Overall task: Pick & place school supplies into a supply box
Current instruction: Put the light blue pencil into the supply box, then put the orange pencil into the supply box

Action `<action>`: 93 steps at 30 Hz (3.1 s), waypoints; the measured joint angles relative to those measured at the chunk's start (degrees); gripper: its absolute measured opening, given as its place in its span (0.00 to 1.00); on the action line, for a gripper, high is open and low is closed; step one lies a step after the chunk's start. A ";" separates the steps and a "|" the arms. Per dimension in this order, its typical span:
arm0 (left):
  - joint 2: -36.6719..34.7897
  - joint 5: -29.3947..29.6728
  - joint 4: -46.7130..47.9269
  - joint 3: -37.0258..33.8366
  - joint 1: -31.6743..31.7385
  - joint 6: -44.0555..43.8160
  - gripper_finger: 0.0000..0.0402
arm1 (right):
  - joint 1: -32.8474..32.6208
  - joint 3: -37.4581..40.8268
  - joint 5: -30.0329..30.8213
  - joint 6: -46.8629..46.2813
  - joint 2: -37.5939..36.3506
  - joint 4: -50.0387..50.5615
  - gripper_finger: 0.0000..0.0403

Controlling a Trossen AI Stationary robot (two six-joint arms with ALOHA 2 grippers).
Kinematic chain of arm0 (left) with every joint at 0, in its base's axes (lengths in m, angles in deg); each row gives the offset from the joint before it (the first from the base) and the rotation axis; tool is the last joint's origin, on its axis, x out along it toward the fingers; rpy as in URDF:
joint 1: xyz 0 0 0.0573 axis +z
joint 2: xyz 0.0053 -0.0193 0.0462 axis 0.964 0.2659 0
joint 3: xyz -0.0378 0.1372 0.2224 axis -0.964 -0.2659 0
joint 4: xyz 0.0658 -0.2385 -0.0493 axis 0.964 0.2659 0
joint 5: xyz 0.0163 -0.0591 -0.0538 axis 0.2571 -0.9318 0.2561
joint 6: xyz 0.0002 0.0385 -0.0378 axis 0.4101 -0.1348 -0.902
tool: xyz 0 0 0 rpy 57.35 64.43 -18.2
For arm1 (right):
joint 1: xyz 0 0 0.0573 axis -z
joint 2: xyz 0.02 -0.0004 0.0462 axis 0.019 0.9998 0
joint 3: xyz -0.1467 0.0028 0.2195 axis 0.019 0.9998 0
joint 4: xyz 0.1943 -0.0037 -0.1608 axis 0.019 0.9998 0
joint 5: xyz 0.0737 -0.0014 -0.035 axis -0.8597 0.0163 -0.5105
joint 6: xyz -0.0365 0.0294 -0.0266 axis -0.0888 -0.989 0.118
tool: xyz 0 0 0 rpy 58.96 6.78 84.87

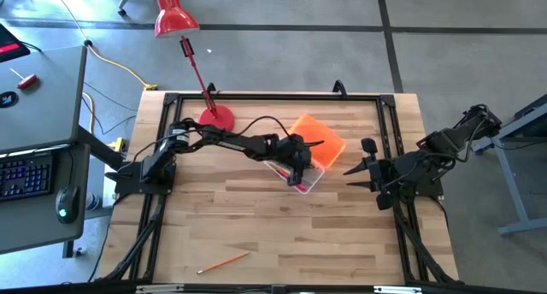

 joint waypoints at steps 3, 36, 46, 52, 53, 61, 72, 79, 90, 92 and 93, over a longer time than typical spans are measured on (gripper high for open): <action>0.00 -1.32 -0.12 0.00 0.00 2.12 0.18 | 0.00 0.00 0.02 0.00 0.00 -0.61 0.26; 0.00 1.08 -3.67 -0.04 -0.44 5.69 0.18 | 0.02 0.00 0.00 0.65 0.04 -4.11 0.26; -0.07 -0.27 -4.15 -0.04 -1.62 4.88 0.18 | 0.02 0.00 0.21 1.23 0.04 -3.75 0.26; -0.07 1.50 -3.12 -0.04 -1.49 -2.51 0.18 | 0.02 0.00 2.86 1.13 0.04 -2.84 0.26; -0.07 1.94 -2.91 -0.04 -1.51 -2.69 0.18 | 0.02 0.00 2.89 1.13 0.04 -2.67 0.26; -0.07 3.54 -2.77 -0.04 -1.53 -2.77 0.33 | 0.02 0.00 2.35 -0.03 0.04 -2.78 0.26; -2.81 -0.63 -1.84 3.73 -1.51 -5.80 0.43 | 0.02 0.00 1.93 -1.93 3.14 -1.78 0.26; -7.62 -6.40 23.16 16.98 -1.55 -5.76 0.33 | 0.02 0.00 0.15 -2.60 7.80 -2.18 0.26; -13.82 -2.95 67.38 42.05 -5.12 -10.83 0.23 | 0.00 0.00 -1.32 -3.25 22.65 -12.61 0.26; -15.38 -0.19 71.14 45.42 -6.73 -12.06 0.22 | 0.00 0.00 -1.32 -1.54 26.84 -16.67 0.26; -16.04 1.64 71.94 47.04 -7.60 -12.73 0.22 | 0.00 0.00 -1.50 -0.21 28.97 -19.34 0.26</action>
